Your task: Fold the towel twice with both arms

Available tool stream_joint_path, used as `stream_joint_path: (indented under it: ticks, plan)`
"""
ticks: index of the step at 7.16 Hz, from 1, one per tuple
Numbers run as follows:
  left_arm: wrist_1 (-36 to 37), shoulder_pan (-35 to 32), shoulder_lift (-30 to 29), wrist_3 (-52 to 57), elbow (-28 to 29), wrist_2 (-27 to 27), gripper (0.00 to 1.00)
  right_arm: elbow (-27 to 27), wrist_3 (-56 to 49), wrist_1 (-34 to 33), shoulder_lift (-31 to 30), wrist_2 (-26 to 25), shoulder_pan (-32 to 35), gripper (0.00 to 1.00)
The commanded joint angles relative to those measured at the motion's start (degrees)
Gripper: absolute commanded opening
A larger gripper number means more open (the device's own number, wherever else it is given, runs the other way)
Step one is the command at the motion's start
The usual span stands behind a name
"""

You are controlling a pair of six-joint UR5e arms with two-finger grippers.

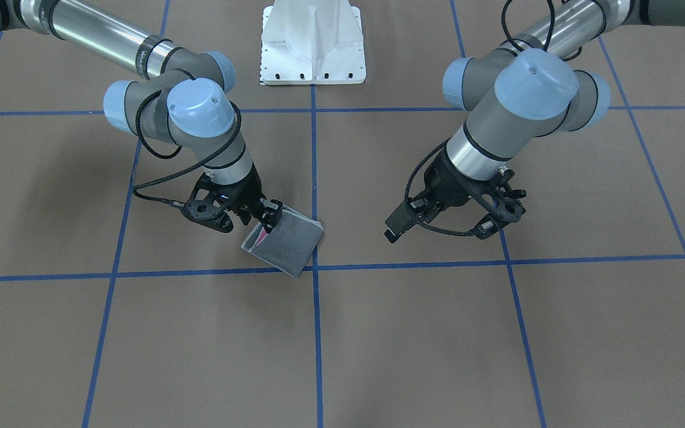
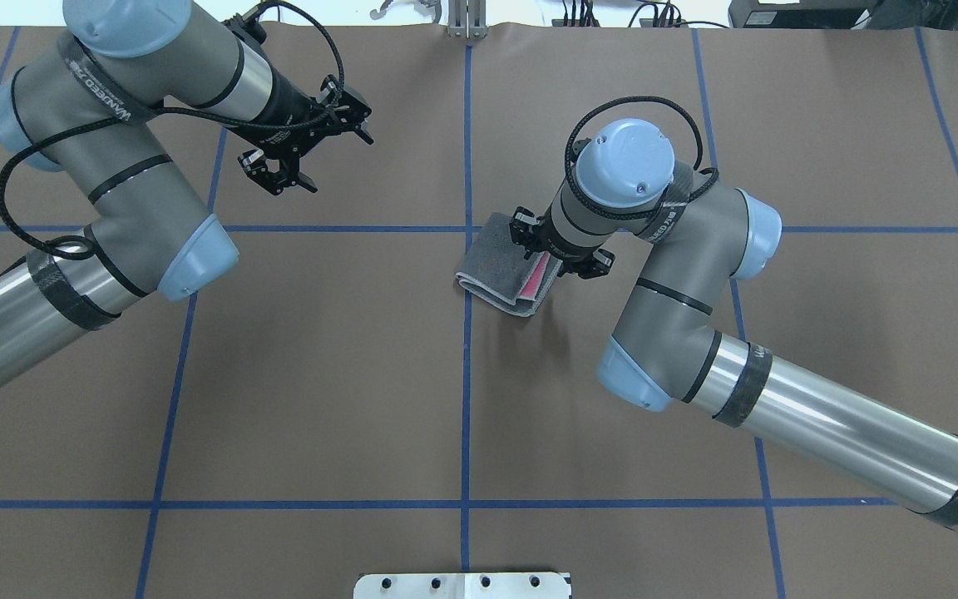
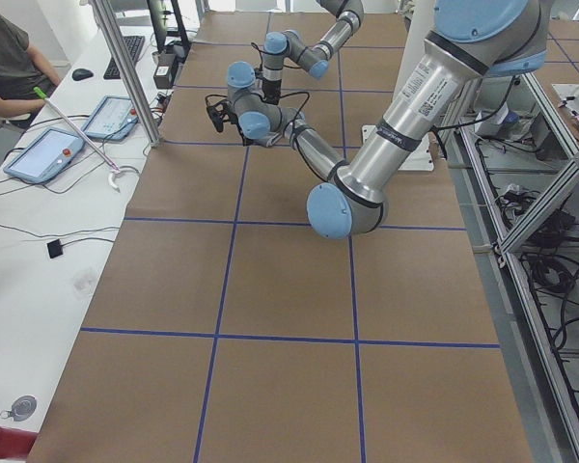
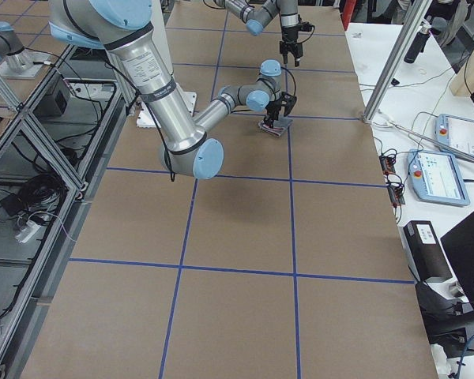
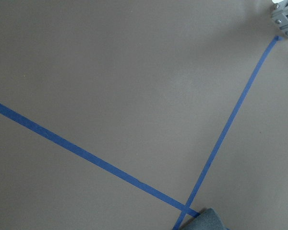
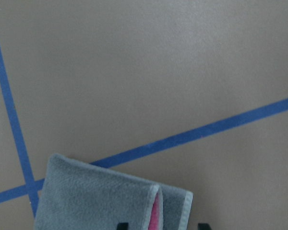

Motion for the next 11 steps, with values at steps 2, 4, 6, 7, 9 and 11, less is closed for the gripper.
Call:
stream_joint_path:
  ticks: [2, 4, 6, 7, 9, 11]
  plan:
    - [0.0, -0.2, 0.1, 0.0, -0.4, 0.0, 1.0, 0.7, 14.3, 1.1, -0.8, -0.2, -2.3, 0.57]
    - [0.1, -0.1, 0.1, -0.1, -0.7, 0.0, 1.0, -0.1, 15.0, 1.1, -0.9, -0.5, -2.9, 0.57]
    - [0.1, -0.1, 0.1, -0.1, -0.8, 0.0, 1.0, -0.1, 15.4, 1.0, -0.8, -0.5, -3.2, 0.49]
    - [0.1, -0.1, 0.1, -0.1, -0.8, 0.0, 1.0, -0.1, 15.4, 1.0, -0.8, -0.5, -3.2, 0.47]
    - [0.1, -0.1, 0.1, -0.1, -0.9, 0.0, 1.0, -0.3, 15.3, 1.0, -0.9, -0.6, -3.4, 0.41]
    - [0.1, -0.1, 0.1, -0.3, -1.1, 0.0, 1.0, -0.3, 15.3, 1.1, -1.2, -0.6, -3.6, 0.36]
